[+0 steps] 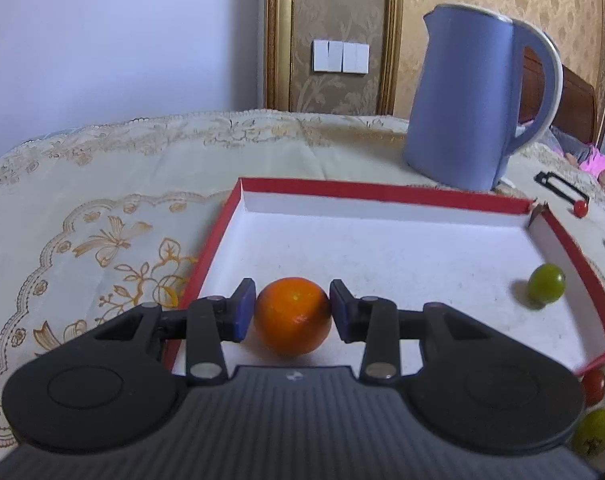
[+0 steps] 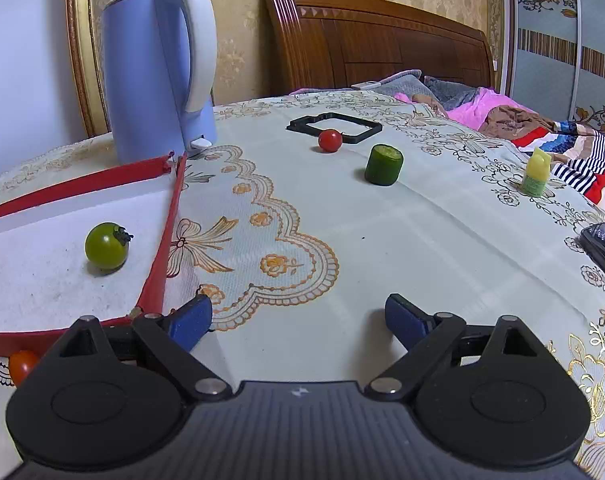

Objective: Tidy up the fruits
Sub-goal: 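Carry the orange into the tray and open the left tool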

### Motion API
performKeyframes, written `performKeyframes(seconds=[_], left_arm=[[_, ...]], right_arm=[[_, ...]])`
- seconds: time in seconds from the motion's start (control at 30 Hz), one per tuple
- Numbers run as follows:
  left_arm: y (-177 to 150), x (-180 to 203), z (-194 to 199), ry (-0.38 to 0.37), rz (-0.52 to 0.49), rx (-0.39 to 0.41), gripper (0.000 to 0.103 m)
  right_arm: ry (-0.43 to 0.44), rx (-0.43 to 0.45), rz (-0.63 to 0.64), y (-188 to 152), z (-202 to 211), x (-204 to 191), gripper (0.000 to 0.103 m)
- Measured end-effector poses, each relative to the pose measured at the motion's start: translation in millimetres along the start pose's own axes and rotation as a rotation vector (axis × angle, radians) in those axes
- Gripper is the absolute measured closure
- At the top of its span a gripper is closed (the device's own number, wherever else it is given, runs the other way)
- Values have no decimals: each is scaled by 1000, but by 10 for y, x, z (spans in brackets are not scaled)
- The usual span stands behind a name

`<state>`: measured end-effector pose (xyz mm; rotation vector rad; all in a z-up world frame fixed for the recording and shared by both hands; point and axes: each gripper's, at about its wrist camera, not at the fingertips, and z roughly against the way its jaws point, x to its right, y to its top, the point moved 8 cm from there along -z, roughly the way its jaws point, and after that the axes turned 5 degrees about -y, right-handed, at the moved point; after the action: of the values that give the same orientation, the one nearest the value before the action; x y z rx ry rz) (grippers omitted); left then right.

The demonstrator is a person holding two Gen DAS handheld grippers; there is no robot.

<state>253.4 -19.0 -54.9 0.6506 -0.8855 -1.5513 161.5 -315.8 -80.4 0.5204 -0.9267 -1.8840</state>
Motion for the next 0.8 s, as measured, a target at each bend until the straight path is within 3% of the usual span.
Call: performKeyframes(seconds=[0.27, 0.33, 0.4, 0.43, 0.6, 0.73, 0.8], left_arm=[[-29, 68, -19, 25, -46, -8, 66], [-38, 95, -16, 22, -64, -9, 59], [-48, 122, 17, 11, -71, -2, 45], [-43, 131, 49, 18, -79, 11, 45], [-52, 116, 427, 50, -118, 98, 32], [-218, 53, 910, 27, -115, 145, 31], [-340, 17, 1139, -20, -85, 142, 27]], right_arm=[[-1, -1, 2, -3, -2, -1, 9], [-2, -2, 4, -4, -2, 2, 9], [-2, -2, 4, -3, -3, -2, 9], [-2, -2, 4, -4, -3, -1, 9], [0, -4, 4, -7, -4, -2, 8], [2, -5, 5, -9, -8, -6, 8], [1, -5, 8, -8, -9, -8, 8]])
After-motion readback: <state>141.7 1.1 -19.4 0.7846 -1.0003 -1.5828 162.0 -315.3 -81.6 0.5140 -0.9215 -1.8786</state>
